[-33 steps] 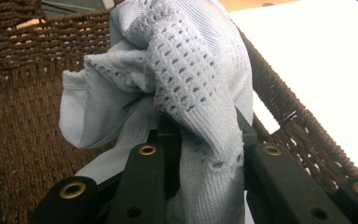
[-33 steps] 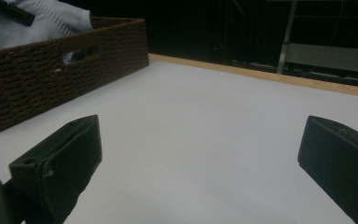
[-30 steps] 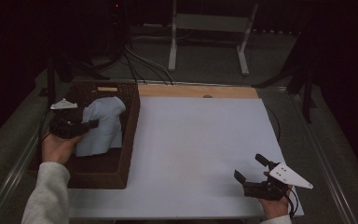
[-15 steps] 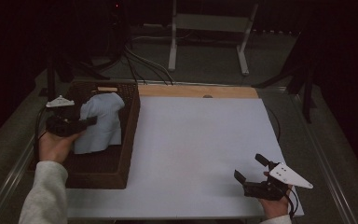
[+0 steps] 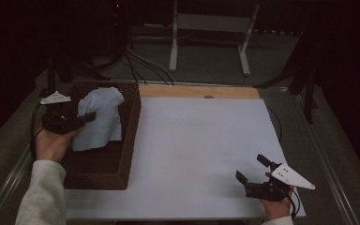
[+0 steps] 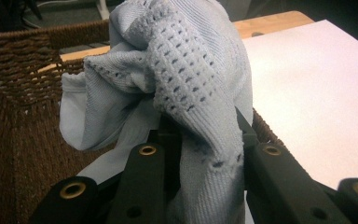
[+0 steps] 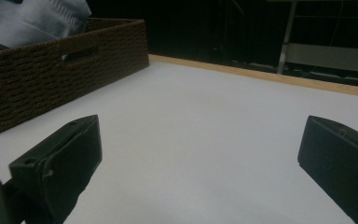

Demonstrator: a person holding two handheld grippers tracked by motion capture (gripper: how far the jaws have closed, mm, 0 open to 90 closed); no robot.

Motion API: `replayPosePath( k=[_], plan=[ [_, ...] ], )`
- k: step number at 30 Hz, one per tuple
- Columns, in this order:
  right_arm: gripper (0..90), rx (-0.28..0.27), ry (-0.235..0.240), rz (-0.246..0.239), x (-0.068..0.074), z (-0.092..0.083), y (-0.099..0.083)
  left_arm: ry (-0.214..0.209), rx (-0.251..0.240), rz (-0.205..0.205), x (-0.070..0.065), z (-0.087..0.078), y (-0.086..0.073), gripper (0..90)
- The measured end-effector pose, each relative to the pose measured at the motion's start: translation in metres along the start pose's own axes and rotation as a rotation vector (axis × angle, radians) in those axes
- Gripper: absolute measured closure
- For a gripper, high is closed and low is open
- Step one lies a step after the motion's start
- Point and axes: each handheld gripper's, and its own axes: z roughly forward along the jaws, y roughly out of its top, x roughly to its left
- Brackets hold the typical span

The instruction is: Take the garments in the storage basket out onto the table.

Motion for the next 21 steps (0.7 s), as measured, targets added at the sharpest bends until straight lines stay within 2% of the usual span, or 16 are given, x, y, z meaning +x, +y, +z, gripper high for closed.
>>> replayPosePath(
  k=[21],
  plan=[
    [0.0, 0.001, 0.0, 0.0, 0.0, 0.0, 0.0, -0.013, -0.031, 0.02, -0.007, -0.007, 0.012, 74.1]
  ],
)
